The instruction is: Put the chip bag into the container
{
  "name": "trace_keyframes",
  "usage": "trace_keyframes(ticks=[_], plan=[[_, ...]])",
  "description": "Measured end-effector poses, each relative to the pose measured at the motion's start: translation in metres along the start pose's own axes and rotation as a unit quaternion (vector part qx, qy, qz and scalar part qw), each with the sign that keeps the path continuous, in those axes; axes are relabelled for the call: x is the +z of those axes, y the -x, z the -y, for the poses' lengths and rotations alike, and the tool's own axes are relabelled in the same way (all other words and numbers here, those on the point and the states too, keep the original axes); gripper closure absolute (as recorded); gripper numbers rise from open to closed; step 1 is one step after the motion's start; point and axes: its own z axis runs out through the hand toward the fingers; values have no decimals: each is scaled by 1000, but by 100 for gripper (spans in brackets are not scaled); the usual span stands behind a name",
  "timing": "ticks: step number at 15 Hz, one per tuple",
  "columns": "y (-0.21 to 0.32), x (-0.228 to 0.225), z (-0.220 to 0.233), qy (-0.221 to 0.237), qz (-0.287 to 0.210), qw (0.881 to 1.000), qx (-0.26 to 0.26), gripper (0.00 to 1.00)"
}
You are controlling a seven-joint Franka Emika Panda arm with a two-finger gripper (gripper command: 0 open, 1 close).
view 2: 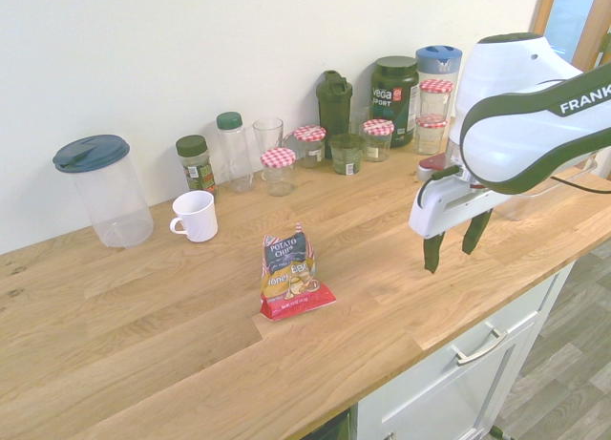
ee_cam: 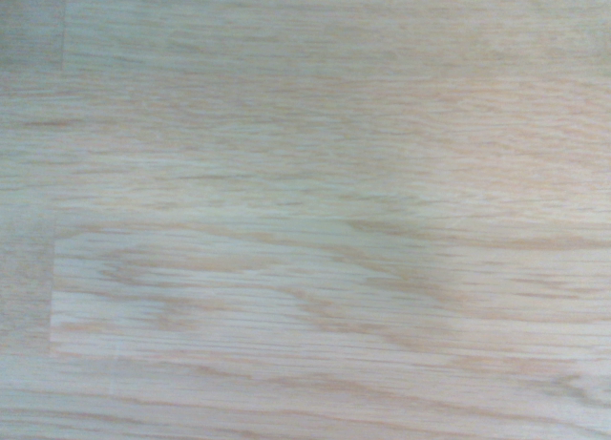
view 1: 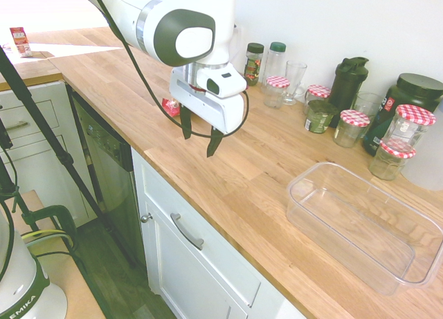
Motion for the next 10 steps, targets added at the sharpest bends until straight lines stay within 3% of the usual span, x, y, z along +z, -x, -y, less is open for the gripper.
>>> trace_keyframes(ticks=[4,10], plan=[[5,-10,14,-2,-15,1000,7,0],[18,-65,89,-16,-33,999,35,0]])
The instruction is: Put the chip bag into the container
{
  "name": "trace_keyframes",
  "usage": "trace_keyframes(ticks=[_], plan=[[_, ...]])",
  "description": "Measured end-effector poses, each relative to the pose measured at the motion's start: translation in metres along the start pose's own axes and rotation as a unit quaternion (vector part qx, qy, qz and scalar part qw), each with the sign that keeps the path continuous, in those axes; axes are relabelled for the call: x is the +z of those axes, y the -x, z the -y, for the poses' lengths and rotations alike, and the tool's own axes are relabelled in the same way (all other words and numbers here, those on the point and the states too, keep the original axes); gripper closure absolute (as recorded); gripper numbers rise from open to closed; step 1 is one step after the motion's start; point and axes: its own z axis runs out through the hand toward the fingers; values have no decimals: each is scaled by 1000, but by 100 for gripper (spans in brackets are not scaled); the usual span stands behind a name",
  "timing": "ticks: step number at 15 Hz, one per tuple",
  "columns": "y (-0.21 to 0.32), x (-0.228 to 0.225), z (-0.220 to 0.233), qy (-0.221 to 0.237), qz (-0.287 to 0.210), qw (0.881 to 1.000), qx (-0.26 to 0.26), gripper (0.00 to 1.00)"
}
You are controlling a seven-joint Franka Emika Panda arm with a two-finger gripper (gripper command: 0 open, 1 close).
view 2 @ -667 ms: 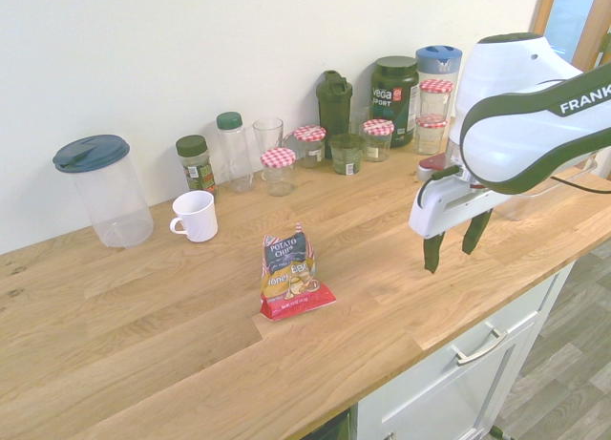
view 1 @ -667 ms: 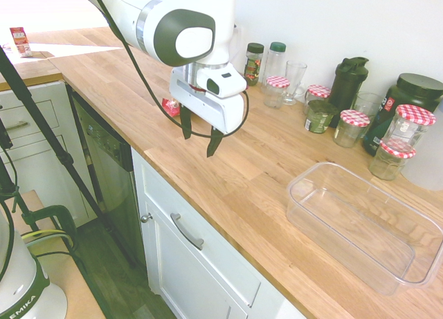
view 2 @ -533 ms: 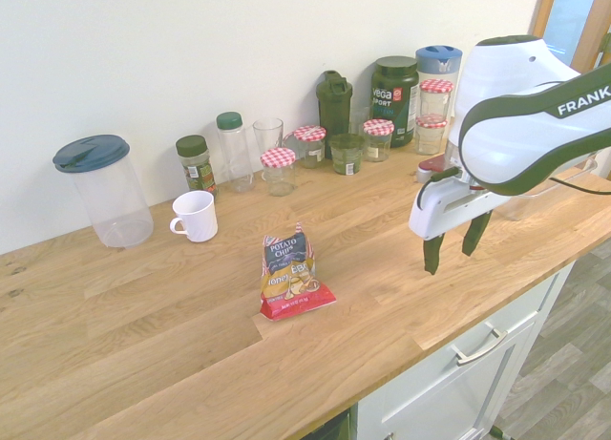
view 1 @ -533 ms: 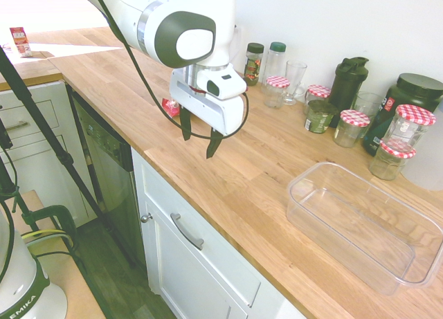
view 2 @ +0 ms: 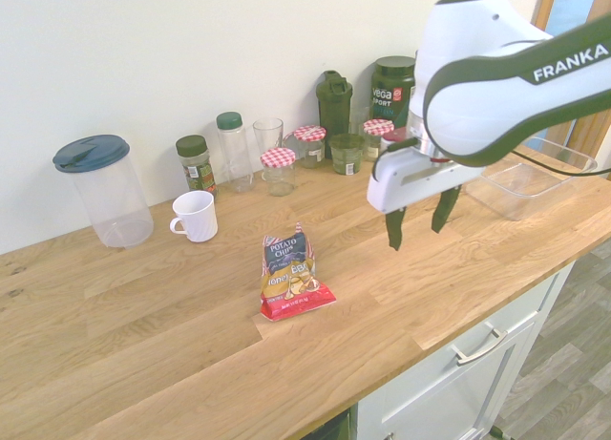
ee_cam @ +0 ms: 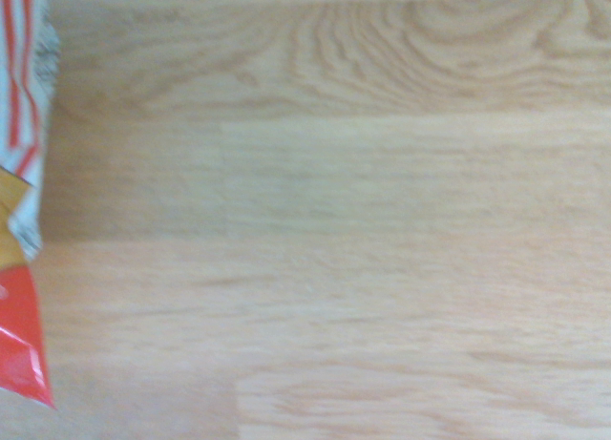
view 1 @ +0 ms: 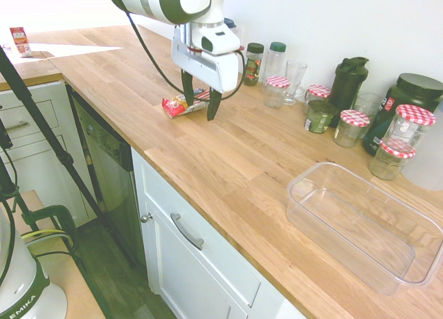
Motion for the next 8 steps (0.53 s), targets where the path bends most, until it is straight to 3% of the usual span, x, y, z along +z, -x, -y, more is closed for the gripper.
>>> trace_keyframes(ticks=[8], plan=[[13,12,116,0,-3,999,45,0]])
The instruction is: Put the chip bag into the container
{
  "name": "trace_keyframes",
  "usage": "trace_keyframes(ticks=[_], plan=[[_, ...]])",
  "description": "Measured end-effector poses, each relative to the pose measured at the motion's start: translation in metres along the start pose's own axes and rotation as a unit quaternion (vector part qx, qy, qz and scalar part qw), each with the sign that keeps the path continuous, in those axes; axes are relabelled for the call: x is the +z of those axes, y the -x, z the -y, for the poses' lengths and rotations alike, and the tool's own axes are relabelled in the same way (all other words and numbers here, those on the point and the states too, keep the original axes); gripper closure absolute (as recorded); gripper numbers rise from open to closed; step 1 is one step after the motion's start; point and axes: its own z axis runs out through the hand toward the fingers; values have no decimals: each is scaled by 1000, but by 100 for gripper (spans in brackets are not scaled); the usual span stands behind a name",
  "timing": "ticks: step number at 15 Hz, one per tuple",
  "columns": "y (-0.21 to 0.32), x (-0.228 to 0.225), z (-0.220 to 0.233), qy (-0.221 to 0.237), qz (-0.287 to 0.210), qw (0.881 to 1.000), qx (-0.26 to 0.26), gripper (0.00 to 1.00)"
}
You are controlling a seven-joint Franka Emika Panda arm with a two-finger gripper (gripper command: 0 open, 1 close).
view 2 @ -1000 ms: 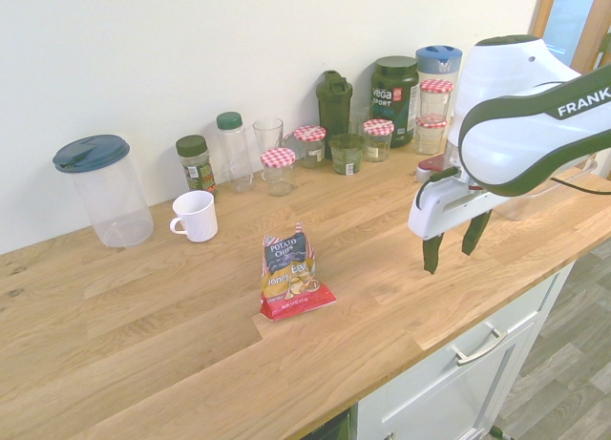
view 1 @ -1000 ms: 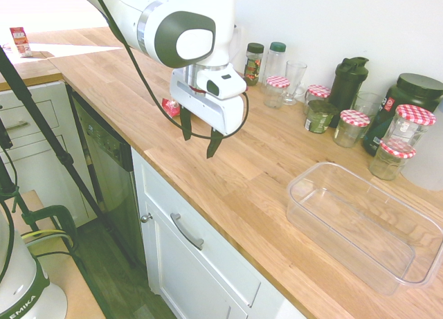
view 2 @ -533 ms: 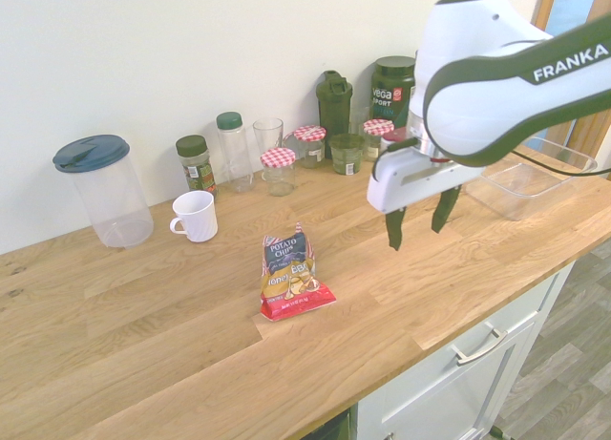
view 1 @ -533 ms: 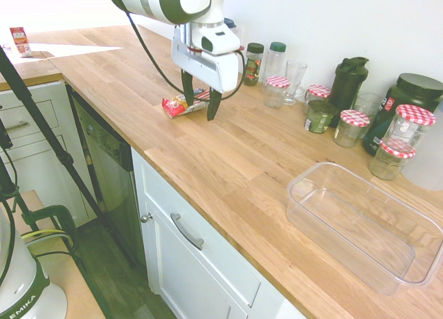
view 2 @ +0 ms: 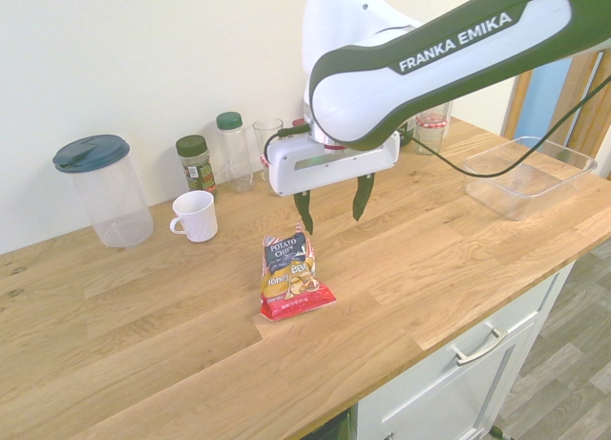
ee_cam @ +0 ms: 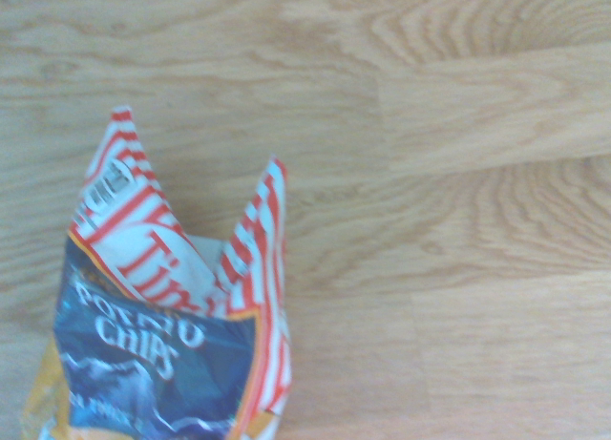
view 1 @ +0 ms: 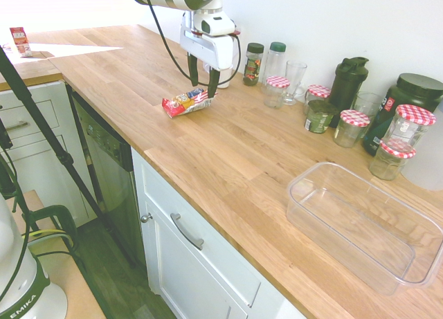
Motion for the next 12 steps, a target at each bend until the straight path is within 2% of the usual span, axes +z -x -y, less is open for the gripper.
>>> trace_keyframes(ticks=[12], plan=[[3,38,66,2,1,1000,13,0]])
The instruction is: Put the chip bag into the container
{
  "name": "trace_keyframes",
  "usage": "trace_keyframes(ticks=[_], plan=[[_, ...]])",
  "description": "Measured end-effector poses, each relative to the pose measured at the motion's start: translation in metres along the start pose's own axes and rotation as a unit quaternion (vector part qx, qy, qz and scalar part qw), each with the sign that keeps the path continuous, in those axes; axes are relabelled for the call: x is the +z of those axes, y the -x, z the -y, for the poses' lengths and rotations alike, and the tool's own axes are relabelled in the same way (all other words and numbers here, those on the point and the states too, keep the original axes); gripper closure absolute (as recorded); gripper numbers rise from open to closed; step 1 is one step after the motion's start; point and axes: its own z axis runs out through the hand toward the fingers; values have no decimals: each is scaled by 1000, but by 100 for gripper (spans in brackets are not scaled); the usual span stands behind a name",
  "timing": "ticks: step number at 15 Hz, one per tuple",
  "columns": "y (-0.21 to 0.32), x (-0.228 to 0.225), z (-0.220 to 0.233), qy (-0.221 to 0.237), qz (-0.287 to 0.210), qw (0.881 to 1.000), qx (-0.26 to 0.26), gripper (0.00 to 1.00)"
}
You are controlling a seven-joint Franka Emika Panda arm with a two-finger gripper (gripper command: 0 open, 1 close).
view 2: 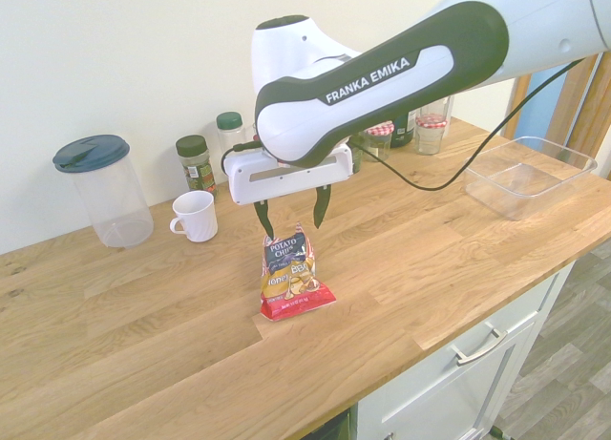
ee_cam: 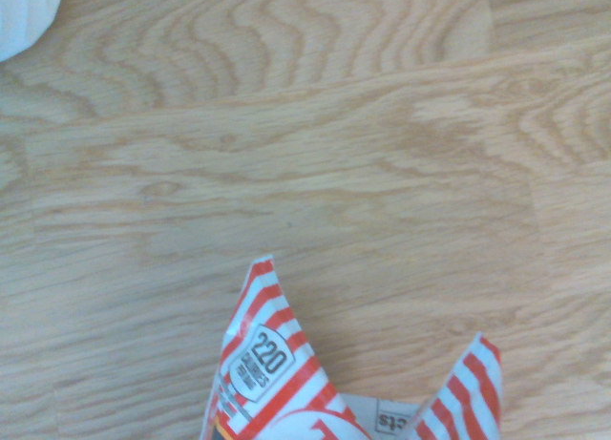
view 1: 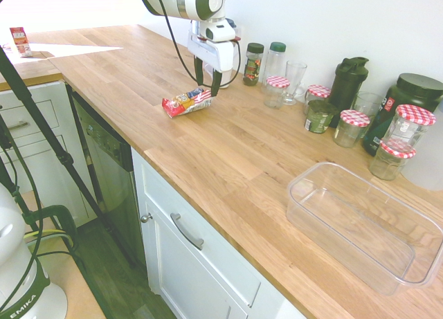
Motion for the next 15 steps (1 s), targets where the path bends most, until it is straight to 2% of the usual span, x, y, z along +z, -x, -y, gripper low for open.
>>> trace_keyframes(ticks=[2,3,15], plan=[[-4,11,10,4,2,1000,2,0],[-7,16,14,5,3,1000,4,100],[-16,29,20,9,6,1000,7,100]])
